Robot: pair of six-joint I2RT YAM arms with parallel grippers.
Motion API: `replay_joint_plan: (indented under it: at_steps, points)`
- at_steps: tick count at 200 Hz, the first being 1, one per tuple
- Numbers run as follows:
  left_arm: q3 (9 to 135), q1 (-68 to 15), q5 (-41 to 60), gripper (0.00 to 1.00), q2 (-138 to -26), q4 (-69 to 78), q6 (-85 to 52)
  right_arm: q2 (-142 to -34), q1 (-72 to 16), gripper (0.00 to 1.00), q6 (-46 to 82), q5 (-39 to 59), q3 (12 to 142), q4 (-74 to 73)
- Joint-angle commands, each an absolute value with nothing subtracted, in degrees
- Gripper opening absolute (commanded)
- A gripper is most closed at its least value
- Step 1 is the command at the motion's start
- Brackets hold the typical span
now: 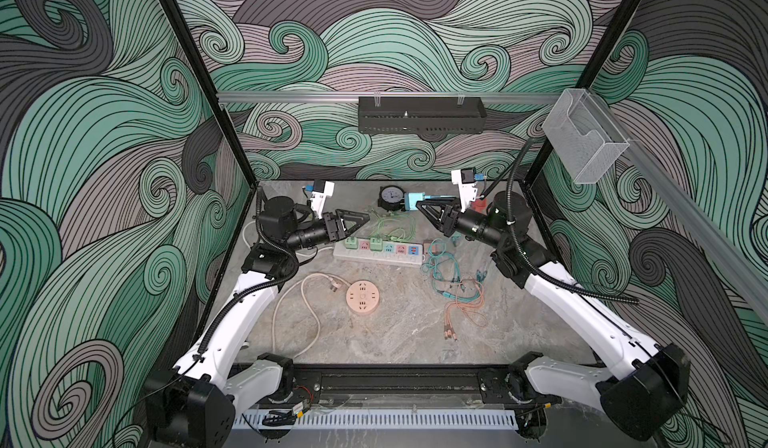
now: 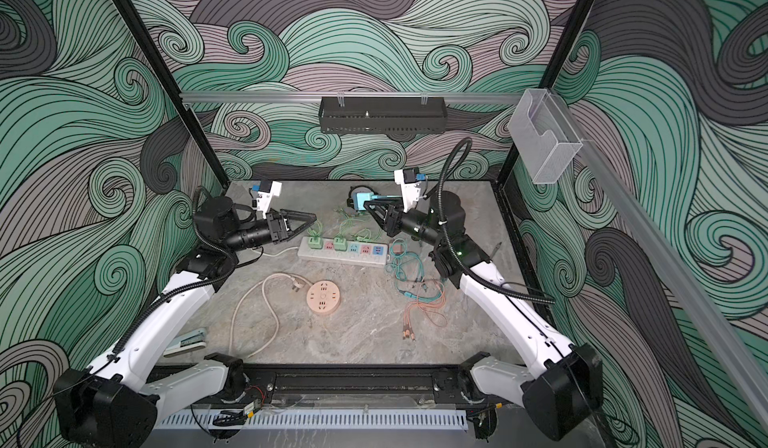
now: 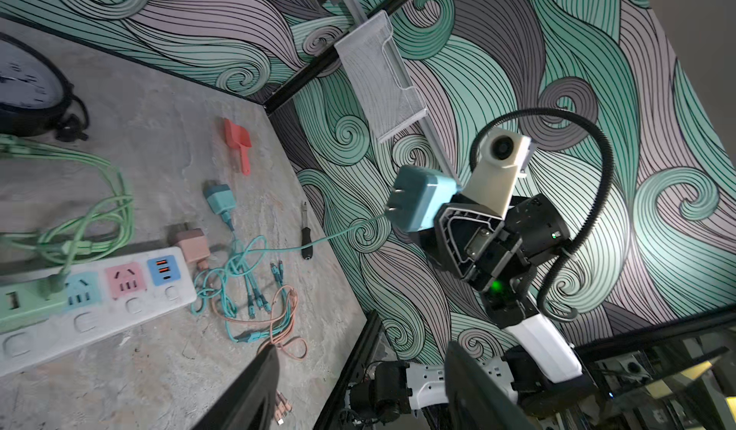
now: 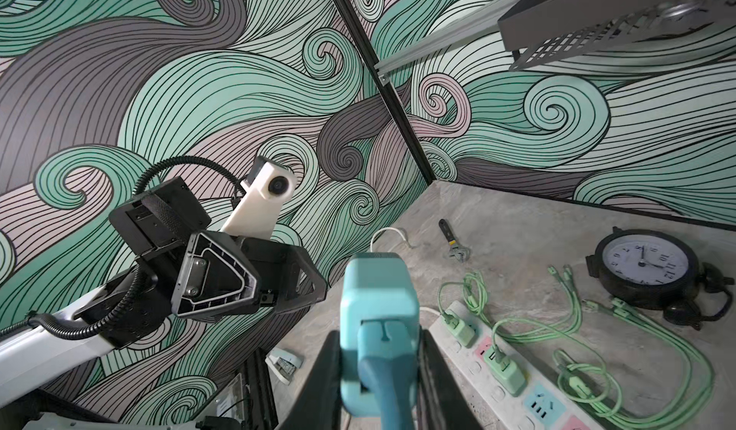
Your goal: Insert the plug
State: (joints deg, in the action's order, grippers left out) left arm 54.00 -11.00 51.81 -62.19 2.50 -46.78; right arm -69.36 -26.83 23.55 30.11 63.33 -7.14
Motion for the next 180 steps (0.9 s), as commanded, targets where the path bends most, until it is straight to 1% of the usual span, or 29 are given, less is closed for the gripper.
replay_joint_plan:
  at_steps: [1,16,35,61,97,143,161,180]
  points:
    - [53.31,-8.33,48.02,0.68,-60.84,-5.90,-41.83,-70.67,-25.35,0.02,14.57,31.03,68.02,0.31]
    - [53.00,-6.77,46.79,0.68,-60.82,-8.60,-40.72,-72.28,-24.64,0.02,9.95,30.13,71.22,4.64]
    - [53.00,-6.04,42.59,0.69,-60.65,-12.92,-38.61,-74.74,-23.94,0.01,4.56,28.38,75.42,9.60]
    - [52.33,-5.22,37.25,0.70,-60.39,-16.96,-37.40,-78.99,-22.44,0.01,0.34,27.52,82.78,14.23]
    - [49.71,-3.72,31.32,0.70,-59.55,-18.47,-37.00,-87.01,-21.20,0.00,-3.88,26.90,98.27,21.94]
    - [48.97,-1.90,27.50,0.70,-61.25,-20.17,-35.87,-96.36,-20.87,0.00,-9.76,26.22,116.12,31.53]
    - [48.72,-1.50,26.59,0.70,-62.24,-20.00,-35.43,-98.91,-20.83,0.00,-11.81,25.22,119.86,34.05]
    - [48.78,-1.23,26.46,0.70,-63.81,-19.51,-35.29,-100.42,-20.84,0.01,-13.55,24.98,120.12,34.77]
